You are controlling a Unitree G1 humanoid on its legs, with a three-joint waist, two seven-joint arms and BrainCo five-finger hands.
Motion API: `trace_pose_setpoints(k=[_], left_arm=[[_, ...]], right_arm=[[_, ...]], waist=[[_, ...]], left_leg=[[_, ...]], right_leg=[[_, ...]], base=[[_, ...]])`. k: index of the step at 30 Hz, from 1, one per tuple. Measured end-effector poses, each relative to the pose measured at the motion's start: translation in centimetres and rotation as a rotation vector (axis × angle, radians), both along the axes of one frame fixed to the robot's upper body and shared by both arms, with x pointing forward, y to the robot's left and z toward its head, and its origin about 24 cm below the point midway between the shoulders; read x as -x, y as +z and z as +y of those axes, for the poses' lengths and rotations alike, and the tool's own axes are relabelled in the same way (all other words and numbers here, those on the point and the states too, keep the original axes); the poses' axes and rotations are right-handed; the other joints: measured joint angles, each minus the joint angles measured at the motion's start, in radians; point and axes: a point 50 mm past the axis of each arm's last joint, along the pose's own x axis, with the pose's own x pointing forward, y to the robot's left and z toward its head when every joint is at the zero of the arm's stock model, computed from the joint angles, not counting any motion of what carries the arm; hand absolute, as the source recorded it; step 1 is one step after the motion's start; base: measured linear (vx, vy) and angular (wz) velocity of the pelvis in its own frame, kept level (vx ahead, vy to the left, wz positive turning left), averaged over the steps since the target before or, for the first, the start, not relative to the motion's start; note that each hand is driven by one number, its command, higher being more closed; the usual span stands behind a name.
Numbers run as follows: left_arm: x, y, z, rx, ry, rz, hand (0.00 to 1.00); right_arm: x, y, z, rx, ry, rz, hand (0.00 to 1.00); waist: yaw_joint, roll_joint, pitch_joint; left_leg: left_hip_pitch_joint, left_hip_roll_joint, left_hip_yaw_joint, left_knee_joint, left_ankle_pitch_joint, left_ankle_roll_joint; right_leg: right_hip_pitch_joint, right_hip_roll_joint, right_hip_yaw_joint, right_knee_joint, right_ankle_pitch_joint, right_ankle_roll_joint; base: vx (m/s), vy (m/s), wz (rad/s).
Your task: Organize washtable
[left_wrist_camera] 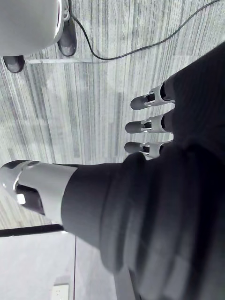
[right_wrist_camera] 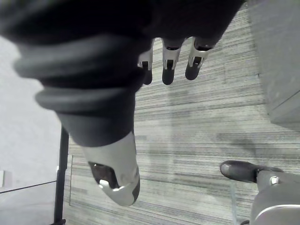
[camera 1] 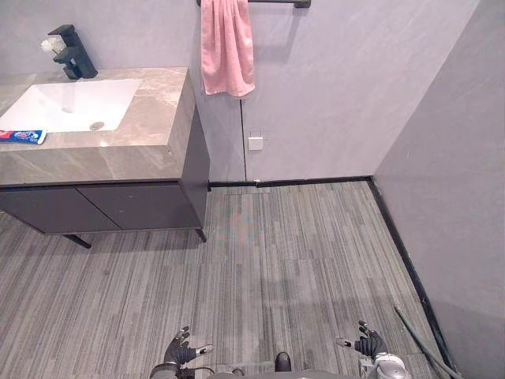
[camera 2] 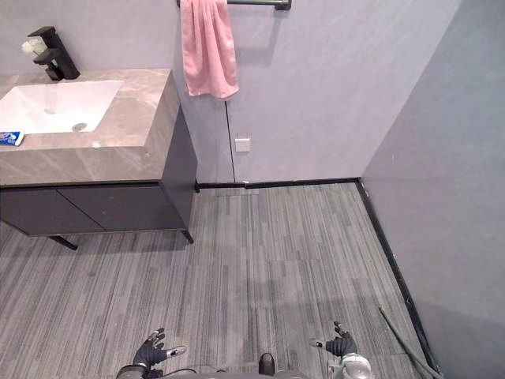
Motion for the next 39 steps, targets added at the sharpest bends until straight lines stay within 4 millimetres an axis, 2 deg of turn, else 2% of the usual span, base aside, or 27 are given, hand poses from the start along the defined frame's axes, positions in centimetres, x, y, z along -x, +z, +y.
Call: trace_pose_setpoints(k=[14,23,27,29,30,31,33,34,37,39], left_arm=[[-0.2,0.0,0.0,-0.001,0.000,0.000,0.00],[-0.9,0.3,0.1,-0.005,-0.002,-0.024,0.00],[-1.8,0.7,0.3,-0.013,-0.007,-0.060,0.00],[-1.9,0.8,0.4,-0.016,-0.008,-0.065,0.00],[-2.1,0.9,0.4,-0.019,-0.009,-0.076,0.00],[-2.6,1.1,0.4,-0.021,-0.012,-0.092,0.00],[-3.2,1.4,0.6,-0.034,-0.011,-0.113,0.00],[-3.3,1.5,0.8,-0.041,-0.011,-0.116,0.00],[-3.3,1.6,1.0,-0.047,-0.012,-0.114,0.00],[-3.3,1.5,0.9,-0.045,-0.011,-0.109,0.00]], right_arm=[[0.0,-0.1,0.2,-0.016,-0.021,0.001,0.00],[-1.0,0.2,0.2,-0.017,-0.020,-0.026,0.00],[-1.9,0.5,0.4,-0.019,-0.015,-0.047,0.00],[-2.1,0.5,0.5,-0.023,-0.013,-0.053,0.00],[-2.2,0.5,0.7,-0.028,-0.012,-0.055,0.00],[-2.3,0.5,0.9,-0.031,-0.009,-0.056,0.00],[-2.3,0.4,1.4,-0.045,-0.006,-0.055,0.00],[-2.1,0.2,1.8,-0.055,-0.006,-0.049,0.00],[-1.6,-0.1,2.2,-0.066,-0.006,-0.027,0.00],[-1.5,-0.1,1.9,-0.060,-0.005,-0.019,0.00]], waist=[[0.000,-0.006,0.001],[0.003,-0.006,0.001],[0.006,-0.008,0.004],[0.008,-0.009,0.010],[0.006,-0.012,0.022],[0.004,-0.009,0.039],[0.004,-0.013,0.062],[0.001,-0.016,0.069],[0.002,-0.021,0.082],[-0.005,-0.012,0.087]], left_leg=[[-0.011,0.001,0.030,-0.011,-0.002,0.002],[-0.049,0.009,0.082,0.059,-0.060,0.014],[-0.090,0.016,0.114,0.124,-0.105,0.029],[-0.088,0.012,0.132,0.149,-0.125,0.038],[-0.080,0.003,0.133,0.166,-0.132,0.041],[-0.065,-0.001,0.132,0.172,-0.140,0.050],[-0.041,-0.006,0.127,0.173,-0.146,0.056],[-0.019,-0.009,0.116,0.165,-0.163,0.067],[0.014,-0.016,0.097,0.151,-0.191,0.067],[0.035,0.014,0.079,0.145,-0.207,0.047]], right_leg=[[-0.026,0.003,0.032,0.000,-0.005,0.006],[-0.070,0.009,0.085,0.043,-0.031,0.024],[-0.171,0.013,0.113,0.212,-0.115,0.038],[-0.222,0.007,0.111,0.334,-0.170,0.056],[-0.252,-0.005,0.101,0.429,-0.207,0.080],[-0.285,-0.018,0.072,0.531,-0.222,0.100],[-0.334,-0.042,0.011,0.674,-0.224,0.100],[-0.367,-0.066,-0.046,0.757,-0.250,0.093],[-0.402,-0.121,-0.120,0.802,-0.305,0.092],[-0.433,-0.123,-0.165,0.671,-0.305,0.088]], base=[[0.00,0.020,-0.06],[0.02,0.033,-0.19],[0.03,0.061,-0.25],[0.01,0.059,-0.17],[0.02,0.070,0.02],[0.03,0.089,0.11],[0.05,0.084,0.18],[0.04,0.042,0.18],[0.13,0.008,0.16],[0.27,-0.073,0.23]])
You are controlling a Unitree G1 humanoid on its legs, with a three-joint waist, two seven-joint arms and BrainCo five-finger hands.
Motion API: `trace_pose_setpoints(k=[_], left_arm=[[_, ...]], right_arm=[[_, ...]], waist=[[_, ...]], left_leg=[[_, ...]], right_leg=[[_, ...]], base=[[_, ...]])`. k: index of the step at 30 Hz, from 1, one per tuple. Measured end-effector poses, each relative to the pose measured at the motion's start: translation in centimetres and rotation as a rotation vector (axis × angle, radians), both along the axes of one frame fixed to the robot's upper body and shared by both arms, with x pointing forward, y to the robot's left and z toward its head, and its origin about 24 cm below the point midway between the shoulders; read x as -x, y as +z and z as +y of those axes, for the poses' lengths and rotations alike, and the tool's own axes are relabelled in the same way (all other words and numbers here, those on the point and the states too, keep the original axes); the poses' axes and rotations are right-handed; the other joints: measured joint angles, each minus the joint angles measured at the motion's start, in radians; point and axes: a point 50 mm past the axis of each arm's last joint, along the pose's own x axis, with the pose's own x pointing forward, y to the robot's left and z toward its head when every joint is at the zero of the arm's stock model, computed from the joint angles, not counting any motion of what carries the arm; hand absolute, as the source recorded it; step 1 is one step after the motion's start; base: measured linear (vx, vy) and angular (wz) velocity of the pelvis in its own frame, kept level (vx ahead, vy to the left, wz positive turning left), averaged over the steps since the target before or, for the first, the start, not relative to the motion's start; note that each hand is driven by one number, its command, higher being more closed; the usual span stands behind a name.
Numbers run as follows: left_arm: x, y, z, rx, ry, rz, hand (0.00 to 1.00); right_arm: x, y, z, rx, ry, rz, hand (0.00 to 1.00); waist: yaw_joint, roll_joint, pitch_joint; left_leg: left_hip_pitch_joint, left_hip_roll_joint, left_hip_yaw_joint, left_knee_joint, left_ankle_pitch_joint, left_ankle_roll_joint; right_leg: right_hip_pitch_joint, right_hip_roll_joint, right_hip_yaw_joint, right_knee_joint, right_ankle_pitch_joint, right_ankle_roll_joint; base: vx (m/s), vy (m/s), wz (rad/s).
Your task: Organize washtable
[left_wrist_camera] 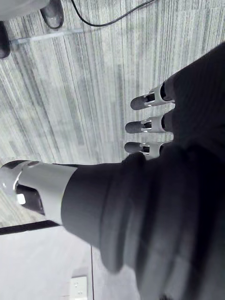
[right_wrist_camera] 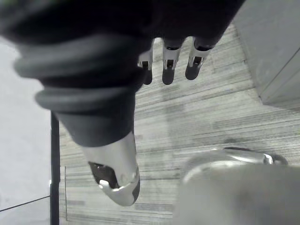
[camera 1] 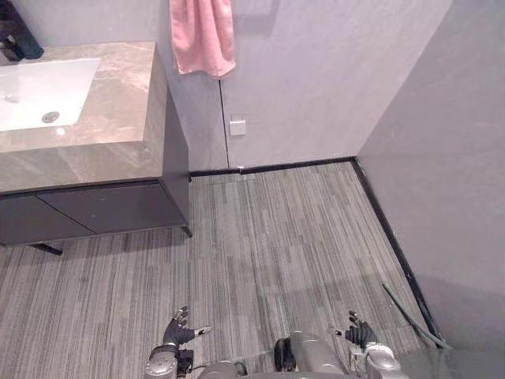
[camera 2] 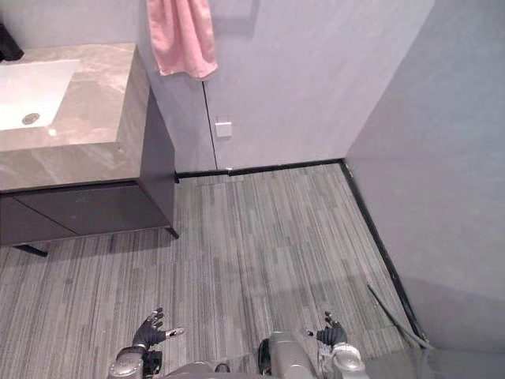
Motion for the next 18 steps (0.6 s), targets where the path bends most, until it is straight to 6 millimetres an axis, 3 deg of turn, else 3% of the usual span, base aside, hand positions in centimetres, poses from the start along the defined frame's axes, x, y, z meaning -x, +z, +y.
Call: trace_pose_setpoints(k=[2,4,5,7,8,9,10,12,13,15,16,18], left_arm=[[-0.1,0.0,-0.1,0.001,-0.001,-0.001,0.00],[-0.1,0.0,0.0,0.000,-0.006,0.000,0.00],[-0.4,0.0,-0.6,0.014,-0.007,-0.004,0.00],[-1.4,0.2,-1.0,0.023,-0.015,-0.032,0.00],[-1.6,0.3,-1.1,0.025,-0.015,-0.036,0.00],[-1.7,0.3,-1.3,0.032,-0.012,-0.043,0.00],[-1.7,0.2,-1.6,0.044,-0.003,-0.044,0.00],[-1.6,0.1,-2.1,0.060,0.010,-0.044,0.00],[-1.7,0.2,-2.4,0.070,0.010,-0.048,0.00],[-2.2,0.5,-2.5,0.072,0.006,-0.072,0.00],[-2.5,0.7,-2.7,0.076,0.005,-0.083,0.00],[-2.5,0.6,-2.8,0.080,0.005,-0.082,0.00]], right_arm=[[-0.3,0.1,-0.2,0.005,0.002,-0.007,0.00],[0.0,0.1,-0.4,0.011,0.001,0.003,0.00],[0.0,0.2,-1.0,0.027,-0.003,0.005,0.00],[-1.0,0.6,-1.4,0.037,-0.002,-0.021,0.00],[-1.1,0.6,-1.4,0.036,-0.002,-0.023,0.00],[-0.7,0.5,-1.2,0.031,-0.004,-0.015,0.00],[-0.3,0.5,-1.2,0.031,-0.004,-0.014,0.00],[-0.7,0.7,-0.9,0.024,-0.014,-0.044,0.00],[-1.3,1.1,-0.6,0.019,-0.026,-0.080,0.00],[-1.6,1.2,-0.4,0.008,-0.047,-0.100,0.00],[-1.5,1.2,-0.4,0.001,-0.067,-0.101,0.00],[-1.5,1.1,-0.2,-0.012,-0.098,-0.101,0.00]], waist=[[-0.016,0.008,0.008],[-0.025,0.001,0.009],[-0.020,0.013,0.013],[-0.024,0.029,0.019],[-0.026,0.032,0.020],[-0.024,0.035,0.021],[-0.023,0.037,0.023],[-0.014,0.035,0.026],[0.001,0.027,0.031],[0.016,0.013,0.038],[0.036,0.009,0.043],[0.035,0.000,0.051]], left_leg=[[0.026,0.031,-0.019,-0.020,-0.007,-0.021],[0.060,0.044,-0.045,-0.034,-0.012,-0.057],[0.071,0.072,-0.060,-0.034,-0.013,-0.071],[0.067,0.089,-0.089,0.007,0.039,-0.153],[0.054,0.091,-0.099,0.040,0.051,-0.168],[0.013,0.101,-0.131,0.192,0.086,-0.185],[-0.058,0.120,-0.156,0.409,0.156,-0.172],[-0.176,0.178,-0.131,0.684,0.141,-0.157],[-0.257,0.214,-0.093,0.785,0.125,-0.131],[-0.335,0.230,-0.059,0.797,0.108,-0.105],[-0.389,0.230,-0.043,0.755,0.087,-0.109],[-0.443,0.204,-0.026,0.616,0.078,-0.105]], right_leg=[[-0.018,0.017,-0.015,-0.133,0.047,-0.010],[-0.003,0.019,-0.010,-0.227,0.225,-0.048],[0.000,0.038,-0.030,-0.195,0.208,-0.091],[0.004,0.035,-0.047,-0.135,0.125,-0.119],[0.021,0.035,-0.053,-0.137,0.109,-0.122],[0.085,0.042,-0.069,-0.164,0.083,-0.125],[0.170,0.053,-0.083,-0.215,0.070,-0.126],[0.270,0.074,-0.083,-0.275,0.061,-0.133],[0.328,0.084,-0.077,-0.313,0.059,-0.136],[0.375,0.085,-0.060,-0.353,0.057,-0.133],[0.405,0.082,-0.052,-0.379,0.056,-0.132],[0.447,0.060,-0.050,-0.403,0.043,-0.108]], base=[[0.38,-0.144,0.30],[0.42,-0.169,0.27],[0.36,-0.175,0.23],[0.49,-0.254,0.23],[0.57,-0.289,0.30],[0.46,-0.228,0.45],[0.54,-0.255,0.43],[0.33,-0.130,0.12],[0.33,-0.106,-0.07],[0.29,-0.046,-0.20],[0.23,0.017,-0.23],[0.23,0.103,-0.04]])
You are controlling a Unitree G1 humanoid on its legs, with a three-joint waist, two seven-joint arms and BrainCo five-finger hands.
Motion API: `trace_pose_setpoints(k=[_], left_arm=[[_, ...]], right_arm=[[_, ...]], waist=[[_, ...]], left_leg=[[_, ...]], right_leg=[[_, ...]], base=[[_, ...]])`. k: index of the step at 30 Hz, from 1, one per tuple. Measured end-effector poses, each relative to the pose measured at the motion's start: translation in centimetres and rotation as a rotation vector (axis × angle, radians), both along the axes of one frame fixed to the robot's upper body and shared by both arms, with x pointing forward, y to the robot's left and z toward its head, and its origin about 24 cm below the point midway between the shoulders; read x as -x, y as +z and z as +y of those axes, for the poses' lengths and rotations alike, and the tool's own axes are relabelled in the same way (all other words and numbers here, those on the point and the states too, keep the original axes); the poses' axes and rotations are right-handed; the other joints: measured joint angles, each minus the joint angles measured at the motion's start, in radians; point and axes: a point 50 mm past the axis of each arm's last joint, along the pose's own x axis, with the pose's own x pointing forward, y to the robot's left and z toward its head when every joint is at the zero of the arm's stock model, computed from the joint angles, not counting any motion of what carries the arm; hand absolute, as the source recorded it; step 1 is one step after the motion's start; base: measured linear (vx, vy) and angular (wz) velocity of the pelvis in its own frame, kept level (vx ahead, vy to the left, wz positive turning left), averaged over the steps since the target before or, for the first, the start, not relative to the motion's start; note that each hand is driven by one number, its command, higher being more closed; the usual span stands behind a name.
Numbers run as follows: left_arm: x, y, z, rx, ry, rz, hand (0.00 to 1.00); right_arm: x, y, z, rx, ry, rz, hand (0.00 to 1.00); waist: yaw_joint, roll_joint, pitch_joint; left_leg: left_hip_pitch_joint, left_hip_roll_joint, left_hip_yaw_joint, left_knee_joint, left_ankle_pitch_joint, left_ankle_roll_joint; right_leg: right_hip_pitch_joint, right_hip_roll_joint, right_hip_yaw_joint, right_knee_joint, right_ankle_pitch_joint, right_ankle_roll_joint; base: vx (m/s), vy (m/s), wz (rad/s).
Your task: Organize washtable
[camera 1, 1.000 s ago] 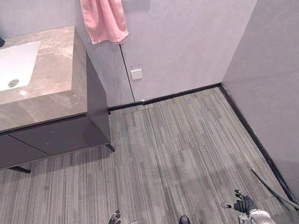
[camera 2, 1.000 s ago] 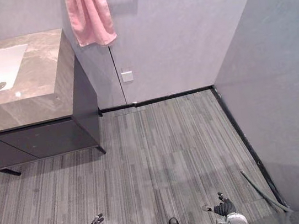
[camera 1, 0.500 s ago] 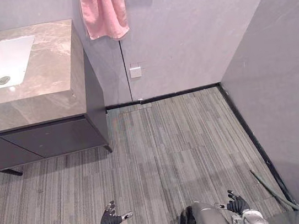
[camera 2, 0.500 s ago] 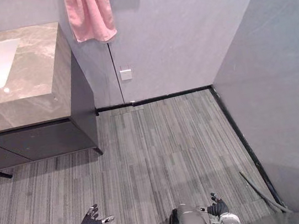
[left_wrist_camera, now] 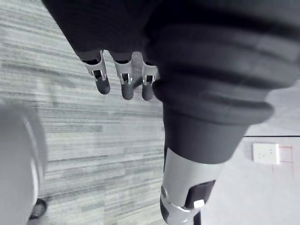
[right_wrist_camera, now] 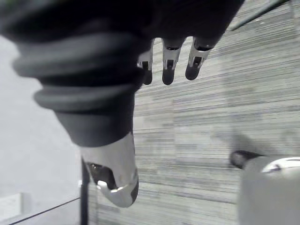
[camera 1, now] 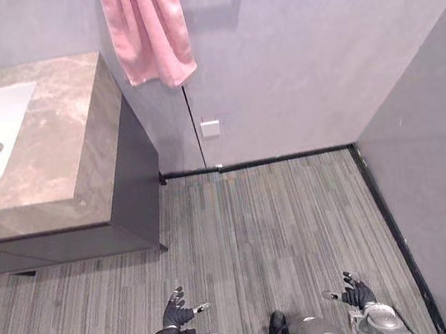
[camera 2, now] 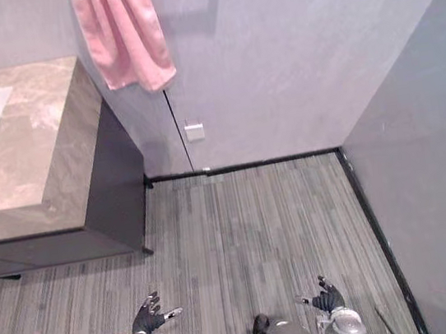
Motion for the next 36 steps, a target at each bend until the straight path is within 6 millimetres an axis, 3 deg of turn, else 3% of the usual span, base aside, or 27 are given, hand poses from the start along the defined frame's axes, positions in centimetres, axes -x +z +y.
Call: trace_pose_setpoints(k=[1,3,4,5,6,8,10,12,13,15,17,18,20,21,22,23,24,25,27,29,30,31,34,36], left_arm=[[0.0,0.0,-0.1,0.003,0.000,0.001,0.00],[0.0,0.0,-0.3,0.008,0.001,-0.004,0.00],[0.1,-0.1,-0.3,0.008,0.002,0.001,0.00],[0.5,-0.2,-0.2,0.010,0.013,0.013,0.00],[0.2,-0.1,0.2,-0.003,0.011,0.006,0.00],[0.1,0.0,0.5,-0.012,0.008,0.002,0.00],[0.4,-0.1,0.5,-0.012,0.004,0.012,0.00],[0.5,-0.1,0.6,-0.021,-0.006,0.017,0.00],[0.5,-0.1,0.5,-0.020,-0.011,0.017,0.00],[0.4,0.0,0.8,-0.028,-0.010,0.015,0.00],[0.4,0.0,1.0,-0.031,-0.008,0.014,0.00],[0.3,0.0,0.9,-0.029,-0.009,0.013,0.00],[0.1,0.1,0.9,-0.030,-0.010,0.008,0.00],[0.1,0.1,1.3,-0.039,-0.012,0.010,0.00],[0.1,0.0,1.0,-0.032,-0.016,0.015,0.00],[0.0,-0.2,0.4,-0.016,-0.015,0.024,0.00],[0.0,-0.3,0.1,-0.008,-0.019,0.025,0.00],[-0.1,-0.3,0.0,-0.007,-0.019,0.025,0.00],[-0.5,-0.2,-0.5,0.010,-0.011,0.014,0.00],[-0.8,-0.1,-1.1,0.030,-0.004,0.000,0.00],[-0.9,0.0,-1.5,0.041,-0.005,-0.009,0.00],[-1.0,0.0,-1.7,0.047,-0.005,-0.014,0.00],[-1.2,0.2,-2.2,0.059,-0.004,-0.030,0.00],[-1.0,0.1,-2.2,0.060,-0.004,-0.024,0.00]], right_arm=[[-0.2,0.0,0.0,0.000,-0.001,-0.003,0.00],[0.2,-0.1,-0.3,0.012,-0.008,0.013,0.00],[0.4,-0.2,-0.3,0.014,-0.010,0.022,0.00],[0.7,-0.4,0.1,0.003,-0.012,0.030,0.00],[1.2,-0.6,0.4,-0.006,-0.016,0.040,0.00],[1.1,-0.5,0.4,-0.005,-0.016,0.035,0.00],[1.0,-0.5,0.7,-0.010,-0.008,0.033,0.00],[1.1,-0.7,1.3,-0.025,0.004,0.039,0.00],[1.0,-0.7,1.8,-0.034,0.026,0.038,0.00],[0.9,-0.7,2.1,-0.040,0.039,0.034,0.00],[0.6,-0.6,2.1,-0.033,0.054,0.026,0.00],[0.6,-0.5,1.9,-0.027,0.055,0.026,0.00],[0.6,-0.5,1.8,-0.023,0.056,0.026,0.00],[0.8,-0.5,1.5,-0.016,0.053,0.026,0.00],[1.9,-0.9,0.8,-0.003,0.046,0.063,0.00],[2.0,-0.9,0.2,0.011,0.045,0.075,0.00],[1.8,-0.8,0.0,0.015,0.039,0.071,0.00],[1.7,-0.7,-0.2,0.022,0.036,0.067,0.00],[1.8,-0.8,-0.1,0.014,0.030,0.072,0.00],[1.7,-0.7,0.3,0.007,0.034,0.062,0.00],[1.3,-0.5,0.5,-0.002,0.028,0.044,0.00],[1.1,-0.4,0.4,-0.005,0.018,0.029,0.00],[0.2,-0.1,1.0,-0.024,0.011,-0.003,0.00],[0.3,-0.1,1.1,-0.030,0.002,-0.003,0.00]], waist=[[0.000,-0.004,0.001],[0.004,0.003,-0.003],[0.008,0.010,-0.003],[0.028,-0.008,-0.011],[0.028,-0.036,-0.022],[0.049,-0.044,-0.024],[0.053,-0.049,-0.027],[0.047,-0.050,-0.029],[0.045,-0.048,-0.029],[0.040,-0.046,-0.028],[0.022,-0.037,-0.023],[0.014,-0.022,-0.017],[-0.004,-0.021,-0.016],[-0.010,-0.033,-0.023],[-0.020,-0.047,-0.031],[-0.018,-0.020,-0.035],[-0.007,-0.010,-0.040],[-0.010,-0.009,-0.040],[-0.032,0.010,-0.038],[-0.027,0.008,-0.036],[-0.016,0.007,-0.035],[-0.002,0.004,-0.034],[0.006,0.000,-0.032],[0.009,0.020,-0.038]], left_leg=[[-0.014,-0.017,0.000,-0.062,0.001,0.000],[-0.029,-0.081,-0.027,-0.370,0.050,-0.011],[-0.026,-0.088,-0.037,-0.410,0.120,0.004],[-0.014,-0.111,-0.021,-0.401,0.155,0.042],[-0.014,-0.146,-0.004,-0.388,0.118,0.058],[-0.004,-0.167,0.031,-0.346,0.068,0.090],[0.049,-0.184,0.062,-0.341,0.015,0.111],[0.130,-0.204,0.073,-0.354,-0.037,0.127],[0.188,-0.203,0.071,-0.363,-0.067,0.138],[0.252,-0.203,0.069,-0.396,-0.082,0.139],[0.335,-0.195,0.062,-0.462,-0.083,0.138],[0.386,-0.179,0.057,-0.495,-0.083,0.137],[0.419,-0.157,0.038,-0.508,-0.083,0.136],[0.447,-0.152,0.017,-0.524,-0.088,0.102],[0.473,-0.155,-0.015,-0.532,-0.107,0.056],[0.485,-0.133,-0.036,-0.539,-0.110,0.049],[0.489,-0.113,-0.046,-0.549,-0.076,-0.006],[0.496,-0.112,-0.054,-0.553,-0.061,-0.023],[0.470,-0.082,-0.099,-0.451,-0.009,-0.069],[0.349,-0.042,-0.121,-0.150,0.066,-0.077],[0.275,-0.010,-0.090,0.013,0.040,-0.063],[0.235,0.006,-0.064,0.063,0.025,-0.050],[0.144,0.023,-0.012,-0.048,0.006,-0.019],[0.129,0.007,-0.007,-0.295,0.064,-0.016]], right_leg=[[0.007,-0.011,0.001,0.000,-0.007,0.010],[0.018,-0.042,0.019,0.010,-0.048,0.066],[0.018,-0.044,0.029,0.018,-0.063,0.081],[0.017,-0.075,0.058,0.044,-0.092,0.106],[0.017,-0.114,0.063,0.058,-0.109,0.128],[0.000,-0.155,0.099,0.133,-0.117,0.141],[-0.058,-0.194,0.143,0.315,-0.106,0.159],[-0.167,-0.234,0.186,0.614,-0.015,0.201],[-0.238,-0.237,0.188,0.769,-0.029,0.190],[-0.303,-0.231,0.166,0.840,-0.054,0.158],[-0.360,-0.205,0.109,0.790,-0.087,0.127],[-0.393,-0.169,0.075,0.692,-0.100,0.119],[-0.436,-0.121,0.051,0.521,-0.091,0.110],[-0.445,-0.081,0.058,0.321,0.000,0.095],[-0.433,-0.071,0.076,0.244,0.163,0.025],[-0.431,-0.057,0.062,0.269,0.151,0.023],[-0.437,-0.053,0.057,0.298,0.106,0.014],[-0.434,-0.055,0.049,0.309,0.083,0.007],[-0.369,-0.049,-0.013,0.302,0.036,-0.012],[-0.259,-0.034,-0.033,0.218,0.030,-0.014],[-0.197,-0.023,-0.033,0.172,0.029,-0.015],[-0.165,-0.022,-0.034,0.153,0.029,-0.016],[-0.107,-0.026,-0.027,0.109,0.023,-0.007],[-0.111,-0.023,-0.014,0.124,0.006,0.022]], base=[[0.30,0.212,0.00],[0.25,0.240,-0.13],[0.29,0.299,-0.35],[0.39,0.322,-0.24],[0.38,0.249,-0.20],[0.40,0.242,-0.24],[0.39,0.253,-0.30],[0.44,0.186,-0.04],[0.41,0.115,-0.07],[0.41,0.043,0.02],[0.42,-0.021,0.11],[0.44,-0.077,0.22],[0.50,-0.130,0.38],[0.48,-0.166,0.67],[0.60,-0.189,0.56],[0.49,-0.170,0.33],[0.48,-0.181,0.05],[0.45,-0.209,0.27],[0.43,-0.217,0.62],[0.34,-0.167,0.46],[0.34,-0.108,0.11],[0.24,-0.053,-0.05],[0.18,0.031,-0.15],[0.14,0.139,-0.21]])
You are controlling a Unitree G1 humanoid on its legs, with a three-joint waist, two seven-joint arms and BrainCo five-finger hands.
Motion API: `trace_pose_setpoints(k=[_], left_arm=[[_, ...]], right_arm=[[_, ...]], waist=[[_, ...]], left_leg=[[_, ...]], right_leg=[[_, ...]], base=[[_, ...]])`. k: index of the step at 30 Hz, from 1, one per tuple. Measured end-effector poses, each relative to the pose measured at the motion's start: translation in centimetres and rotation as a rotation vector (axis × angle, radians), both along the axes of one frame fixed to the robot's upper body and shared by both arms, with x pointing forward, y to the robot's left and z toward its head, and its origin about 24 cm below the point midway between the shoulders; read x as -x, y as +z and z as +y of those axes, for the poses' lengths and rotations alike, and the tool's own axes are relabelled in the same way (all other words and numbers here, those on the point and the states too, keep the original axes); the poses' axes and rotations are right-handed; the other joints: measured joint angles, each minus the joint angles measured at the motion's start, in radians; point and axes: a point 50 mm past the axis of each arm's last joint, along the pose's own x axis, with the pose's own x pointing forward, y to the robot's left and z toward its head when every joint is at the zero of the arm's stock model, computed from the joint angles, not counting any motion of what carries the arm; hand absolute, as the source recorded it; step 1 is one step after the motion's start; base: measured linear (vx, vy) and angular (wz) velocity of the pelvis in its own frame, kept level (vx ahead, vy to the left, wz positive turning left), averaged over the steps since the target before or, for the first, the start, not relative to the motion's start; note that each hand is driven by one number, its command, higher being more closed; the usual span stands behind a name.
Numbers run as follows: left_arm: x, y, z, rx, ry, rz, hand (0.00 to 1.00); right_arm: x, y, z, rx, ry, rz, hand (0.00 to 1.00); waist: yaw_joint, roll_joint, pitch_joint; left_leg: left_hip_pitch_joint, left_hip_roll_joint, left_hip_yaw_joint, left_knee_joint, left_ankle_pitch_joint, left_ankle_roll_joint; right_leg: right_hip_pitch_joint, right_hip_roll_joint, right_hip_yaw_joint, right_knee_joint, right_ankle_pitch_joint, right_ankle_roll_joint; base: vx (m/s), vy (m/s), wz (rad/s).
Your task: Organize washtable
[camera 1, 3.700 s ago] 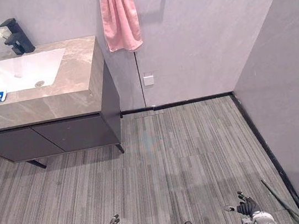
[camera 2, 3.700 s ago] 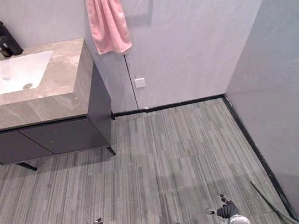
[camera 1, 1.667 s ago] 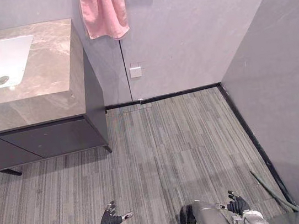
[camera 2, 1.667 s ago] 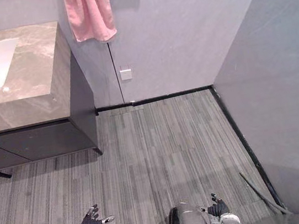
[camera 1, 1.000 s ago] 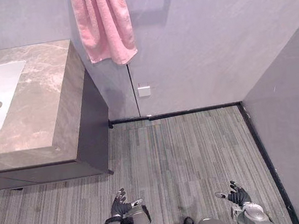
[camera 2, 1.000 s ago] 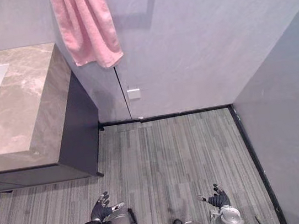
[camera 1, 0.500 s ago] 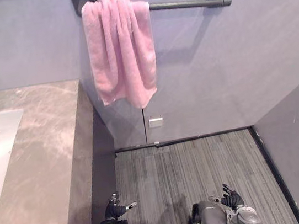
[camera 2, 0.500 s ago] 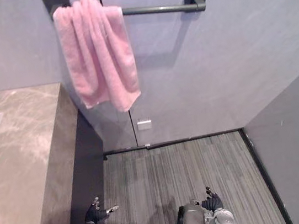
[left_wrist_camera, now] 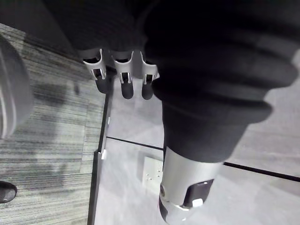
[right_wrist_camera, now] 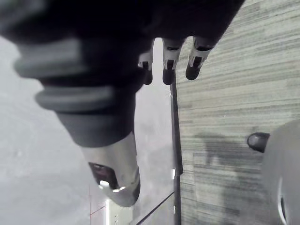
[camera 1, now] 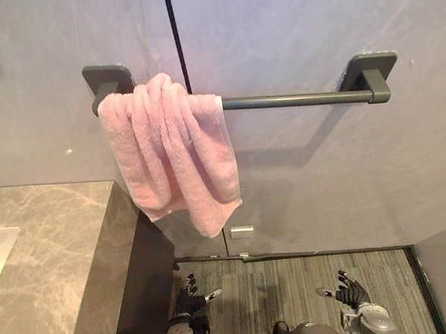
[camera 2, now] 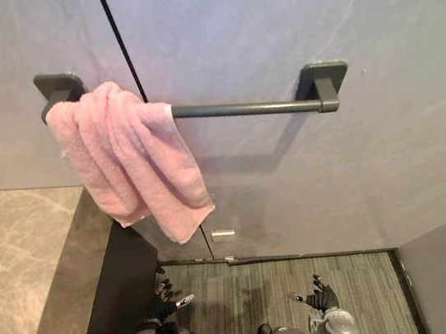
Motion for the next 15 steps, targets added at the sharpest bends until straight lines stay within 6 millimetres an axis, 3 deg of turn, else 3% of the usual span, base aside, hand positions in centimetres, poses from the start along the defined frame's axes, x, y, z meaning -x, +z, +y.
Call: trace_pose_setpoints(k=[1,3,4,10,15], left_arm=[[0.1,-0.1,0.2,-0.004,0.002,0.006,0.00],[0.1,0.0,0.6,-0.016,0.002,0.004,0.00],[0.0,0.0,0.6,-0.018,0.001,0.004,0.00],[0.9,-0.3,2.0,-0.053,0.007,0.039,0.00],[2.8,-1.4,1.8,-0.043,0.012,0.111,0.00]], right_arm=[[0.3,-0.2,0.2,-0.007,-0.006,0.014,0.00],[0.8,-0.4,0.5,-0.017,-0.010,0.028,0.00],[1.3,-0.5,0.4,-0.014,-0.017,0.038,0.00],[1.3,-0.5,0.3,-0.008,-0.020,0.039,0.00],[3.0,-1.4,-0.4,0.002,-0.046,0.115,0.00]], waist=[[0.000,-0.003,-0.008],[0.001,-0.029,-0.020],[0.004,-0.030,-0.020],[0.016,-0.029,-0.022],[-0.001,-0.028,-0.047]], left_leg=[[0.017,-0.014,0.000,-0.067,-0.009,-0.010],[0.038,-0.055,0.009,-0.124,0.000,0.004],[0.046,-0.069,0.017,-0.128,0.000,0.004],[0.104,-0.094,0.055,-0.176,0.000,0.005],[0.152,-0.103,0.060,-0.250,0.018,0.008]], right_leg=[[-0.016,-0.005,0.022,0.021,-0.015,0.023],[-0.026,-0.036,0.035,0.021,-0.019,0.047],[-0.024,-0.054,0.039,0.025,-0.022,0.054],[-0.011,-0.067,0.086,0.018,-0.021,0.065],[0.009,-0.055,0.101,-0.014,-0.012,0.067]], base=[[0.15,0.150,-0.08],[0.14,0.110,-0.01],[0.10,0.100,-0.04],[0.06,0.053,-0.18],[0.02,-0.026,-0.09]])
